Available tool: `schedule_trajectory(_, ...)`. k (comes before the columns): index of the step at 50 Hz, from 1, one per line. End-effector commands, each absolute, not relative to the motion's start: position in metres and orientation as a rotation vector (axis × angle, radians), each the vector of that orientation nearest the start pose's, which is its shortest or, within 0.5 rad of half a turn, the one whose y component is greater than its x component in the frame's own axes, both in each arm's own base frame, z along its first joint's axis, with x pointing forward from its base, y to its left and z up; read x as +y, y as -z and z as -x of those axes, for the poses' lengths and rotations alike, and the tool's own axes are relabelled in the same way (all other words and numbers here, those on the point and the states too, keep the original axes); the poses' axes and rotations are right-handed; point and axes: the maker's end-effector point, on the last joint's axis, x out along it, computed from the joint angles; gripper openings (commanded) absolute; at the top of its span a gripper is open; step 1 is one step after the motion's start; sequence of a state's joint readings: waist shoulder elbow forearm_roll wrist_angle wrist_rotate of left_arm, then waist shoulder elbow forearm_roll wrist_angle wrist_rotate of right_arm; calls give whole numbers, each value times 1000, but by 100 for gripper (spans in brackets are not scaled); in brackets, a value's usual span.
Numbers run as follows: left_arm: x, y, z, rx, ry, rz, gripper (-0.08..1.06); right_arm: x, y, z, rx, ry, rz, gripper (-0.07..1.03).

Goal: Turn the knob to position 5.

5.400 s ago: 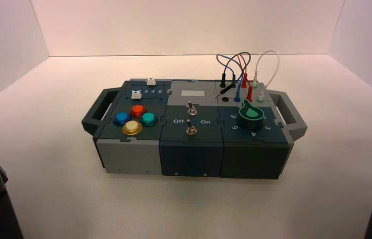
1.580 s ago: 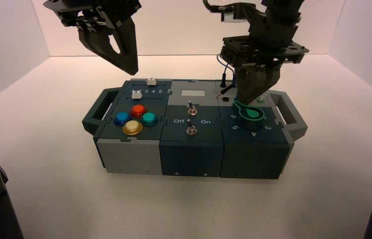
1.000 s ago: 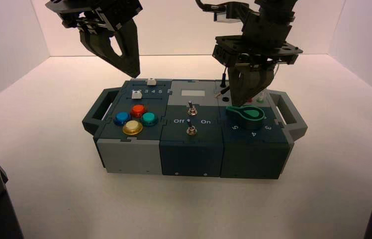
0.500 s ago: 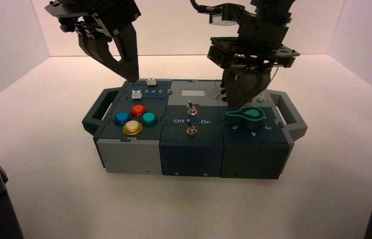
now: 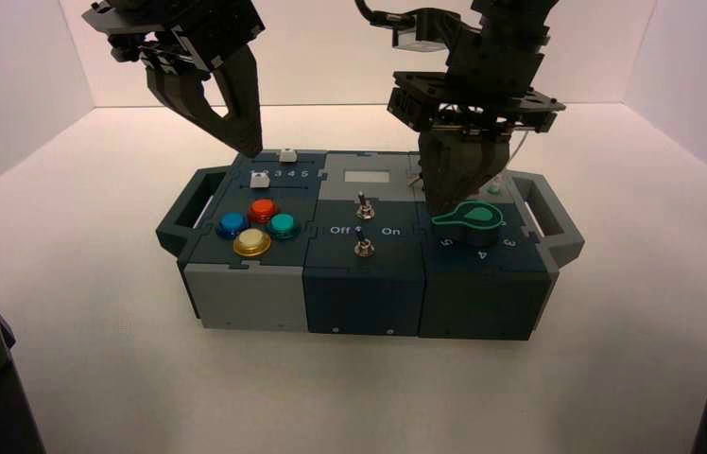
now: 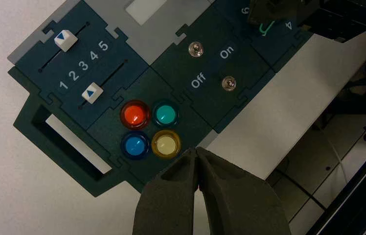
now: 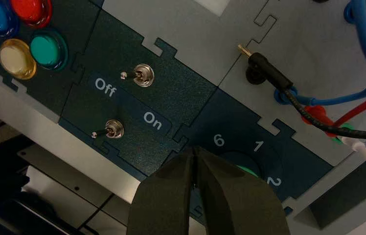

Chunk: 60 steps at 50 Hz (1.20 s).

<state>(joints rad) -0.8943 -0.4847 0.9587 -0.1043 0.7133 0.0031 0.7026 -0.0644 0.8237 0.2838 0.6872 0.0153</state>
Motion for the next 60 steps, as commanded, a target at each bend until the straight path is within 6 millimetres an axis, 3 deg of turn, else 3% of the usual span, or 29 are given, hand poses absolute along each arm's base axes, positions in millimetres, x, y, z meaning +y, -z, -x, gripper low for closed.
schedule_trajectory(1, -203, -126, -147, 1123, 811, -429, -3, 213, -60, -198, 1455, -562, 182, -2)
schedule_trajectory(46, -204, -124, -148, 1125, 810, -432, -3, 211, -60, -196, 1452, -565, 184, -2)
schedule_trajectory(60, -203, -124, -148, 1121, 809, -439, -3, 218, -76, -209, 1364, -582, 167, -2)
